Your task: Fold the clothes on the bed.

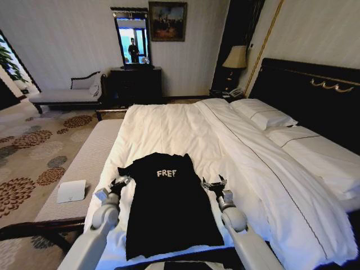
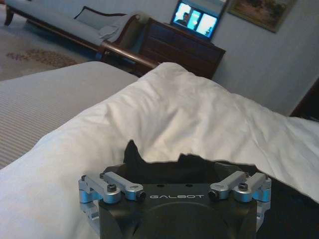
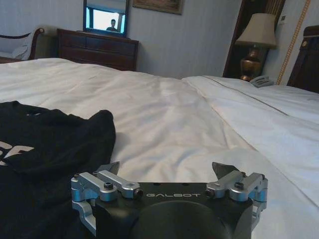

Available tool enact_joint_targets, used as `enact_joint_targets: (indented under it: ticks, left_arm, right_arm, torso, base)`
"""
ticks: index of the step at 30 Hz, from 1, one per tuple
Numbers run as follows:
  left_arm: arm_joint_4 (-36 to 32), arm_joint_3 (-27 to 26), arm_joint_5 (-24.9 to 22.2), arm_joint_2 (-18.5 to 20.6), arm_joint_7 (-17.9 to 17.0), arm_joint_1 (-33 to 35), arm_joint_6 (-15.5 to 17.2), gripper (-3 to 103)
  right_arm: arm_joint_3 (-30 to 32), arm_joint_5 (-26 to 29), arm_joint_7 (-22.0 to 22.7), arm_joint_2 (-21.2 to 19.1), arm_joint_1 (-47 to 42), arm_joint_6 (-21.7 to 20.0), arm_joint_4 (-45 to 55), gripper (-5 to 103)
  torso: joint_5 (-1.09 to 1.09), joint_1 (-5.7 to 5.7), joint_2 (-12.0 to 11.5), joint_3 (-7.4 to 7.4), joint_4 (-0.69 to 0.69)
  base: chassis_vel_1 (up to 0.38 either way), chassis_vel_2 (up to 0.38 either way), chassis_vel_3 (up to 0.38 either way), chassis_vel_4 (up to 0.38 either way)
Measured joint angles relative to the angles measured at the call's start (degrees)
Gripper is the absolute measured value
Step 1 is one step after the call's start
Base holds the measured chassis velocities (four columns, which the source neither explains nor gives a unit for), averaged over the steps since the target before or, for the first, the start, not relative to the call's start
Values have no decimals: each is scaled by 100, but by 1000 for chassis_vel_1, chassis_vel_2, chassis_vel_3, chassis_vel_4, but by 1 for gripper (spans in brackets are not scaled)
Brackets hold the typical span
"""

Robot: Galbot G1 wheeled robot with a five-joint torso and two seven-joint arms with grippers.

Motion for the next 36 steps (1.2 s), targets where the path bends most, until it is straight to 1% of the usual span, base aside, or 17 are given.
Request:
enact_joint_targets:
  ticks: [2, 7, 11, 13, 17, 18, 19, 21, 23, 25, 29, 30, 31, 32, 34, 35, 36]
  left_arm:
    - [266, 36, -97, -4, 7, -237, 18, 100]
    - [609, 108, -131, -92, 11, -543, 5, 100]
    - [727, 109, -152, -146, -29, -644, -11, 100]
    - [894, 77, -35, -191, -48, -746, -73, 100]
    - [1035, 70, 30, -206, -50, -832, -83, 100]
    - [1066, 74, 41, -205, -49, -852, -82, 102]
    - [1144, 86, 63, -205, -50, -900, -76, 100]
    - [1204, 96, 65, -206, -50, -936, -60, 100]
    - [1332, 110, 48, -214, -48, -1010, -27, 96]
    - [1390, 119, 36, -218, -40, -1046, -15, 96]
    - [1574, 126, -48, -243, -25, -1146, 22, 76]
    - [1574, 126, -48, -243, -25, -1146, 22, 76]
    - [1616, 125, -114, -247, -25, -1166, 39, 70]
    - [1644, 123, -161, -246, -21, -1182, 51, 70]
    - [1704, 108, -205, -229, -9, -1204, 64, 58]
    - [1704, 108, -205, -229, -9, -1204, 64, 58]
    - [1733, 95, -208, -217, 6, -1213, 68, 53]
  right_arm:
    - [60, -1, -1, -12, -63, -8, 46, 100]
    - [133, 5, 0, -31, -117, -25, 82, 100]
    - [168, 12, 0, -51, -134, -29, 84, 100]
    - [199, 17, 0, -66, -137, -31, 78, 100]
    - [204, 16, 0, -68, -131, -31, 24, 100]
    - [205, 16, 0, -68, -129, -32, 19, 100]
    - [205, 16, 0, -68, -124, -37, 16, 100]
    - [205, 19, 0, -69, -120, -43, 16, 100]
    - [212, 36, 2, -89, -117, -59, 15, 100]
    - [220, 65, 6, -108, -114, -71, 15, 100]
    - [229, 155, 14, -200, -59, -97, 4, 100]
    - [229, 155, 14, -200, -59, -97, 4, 100]
    - [229, 180, 16, -218, -38, -102, 1, 100]
    - [228, 195, 17, -230, -26, -104, -2, 100]
    - [211, 209, 20, -250, -2, -107, -17, 100]
    - [211, 209, 20, -250, -2, -107, -17, 100]
    - [196, 213, 21, -258, 8, -108, -28, 100]
  torso:
    - [0, 0, 0, 0, 0]
    - [0, 0, 0, 0, 1]
    - [0, 0, 0, 0, 0]
    - [0, 0, 0, 0, 1]
    - [0, 0, 0, 0, 2]
    - [0, 0, 0, 0, 1]
    - [1, 0, 0, 0, 1]
    - [0, 0, 0, 0, 1]
    - [0, 0, 0, 0, 1]
    - [0, 0, 0, 0, 1]
    - [0, 0, 0, -1, 1]
    - [0, 0, 0, -1, 1]
    - [0, 0, 0, -1, 1]
    - [0, 0, 0, -1, 1]
    - [0, 0, 0, -1, 1]
    - [0, 0, 0, -1, 1]
    - [0, 0, 0, -1, 1]
  base:
    - [0, 0, 0, 0]
    - [0, 0, 0, 0]
    - [0, 0, 0, 0]
    - [0, 0, 0, 0]
    - [0, 0, 0, 0]
    - [0, 0, 0, 0]
    - [0, 0, 0, 0]
    - [0, 0, 0, 0]
    - [0, 0, 0, 0]
    - [0, 0, 0, 0]
    - [0, 0, 0, 0]
    - [0, 0, 0, 0]
    - [0, 0, 0, 0]
    - [0, 0, 0, 0]
    - [0, 0, 0, 0]
    - [0, 0, 0, 0]
    - [0, 0, 0, 0]
